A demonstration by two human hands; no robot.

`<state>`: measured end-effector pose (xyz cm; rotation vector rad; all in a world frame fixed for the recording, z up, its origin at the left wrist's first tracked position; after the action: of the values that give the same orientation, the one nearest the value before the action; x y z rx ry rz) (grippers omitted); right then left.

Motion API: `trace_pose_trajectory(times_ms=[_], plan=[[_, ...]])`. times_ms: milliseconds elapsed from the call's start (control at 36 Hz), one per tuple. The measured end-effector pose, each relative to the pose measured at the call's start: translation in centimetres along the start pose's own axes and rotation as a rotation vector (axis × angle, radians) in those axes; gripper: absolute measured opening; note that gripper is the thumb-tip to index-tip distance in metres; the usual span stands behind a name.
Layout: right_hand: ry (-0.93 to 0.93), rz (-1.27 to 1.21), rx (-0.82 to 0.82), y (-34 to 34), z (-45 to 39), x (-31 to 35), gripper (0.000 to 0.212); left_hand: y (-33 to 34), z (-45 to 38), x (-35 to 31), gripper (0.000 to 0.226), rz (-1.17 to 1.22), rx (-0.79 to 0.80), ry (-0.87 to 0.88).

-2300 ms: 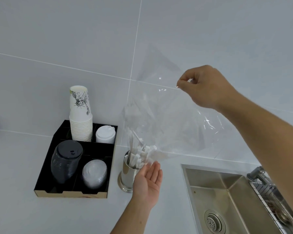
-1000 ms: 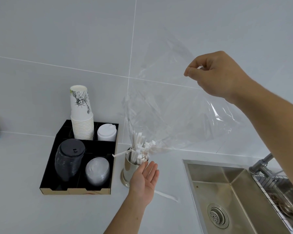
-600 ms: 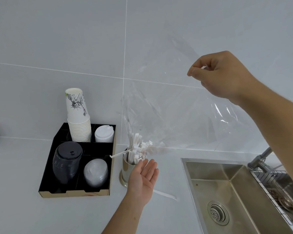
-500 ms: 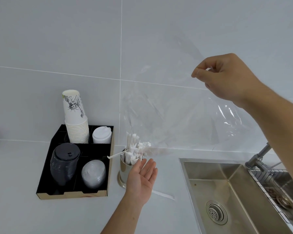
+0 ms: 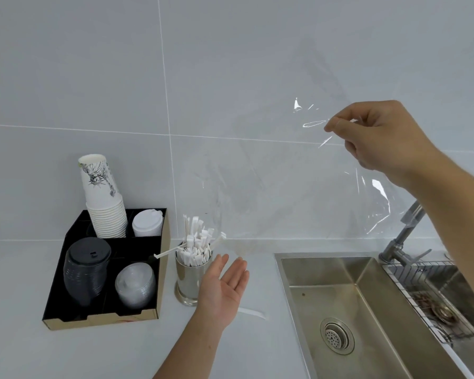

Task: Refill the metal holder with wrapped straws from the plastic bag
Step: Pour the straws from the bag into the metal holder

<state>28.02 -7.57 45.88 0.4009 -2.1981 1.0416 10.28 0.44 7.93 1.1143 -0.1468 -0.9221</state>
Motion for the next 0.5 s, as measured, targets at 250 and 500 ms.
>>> trace_pose_trajectory(times_ms=[250, 500], plan=[[0.095, -0.108, -0.035, -3.1, 2.9, -5.2, 0.015, 0.3, 0.6, 1.8, 0.031, -0.029, -0.004, 0.019], [0.280, -0.141, -0.095, -4.5, 7.3, -14.5, 0.014, -1.7, 2.2, 2.5, 0.028, -0.162, -0.049, 0.117]])
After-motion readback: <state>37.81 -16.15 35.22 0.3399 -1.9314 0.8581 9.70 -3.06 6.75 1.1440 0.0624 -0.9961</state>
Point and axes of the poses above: each hand's wrist, its own z-axis away from the middle knuckle, its own y-axis out of the palm, x = y × z, the point moved 10 cm from there along -z, towards the middle knuckle, and after that the axes turned 4 degrees about z, right-handed, at the moved point
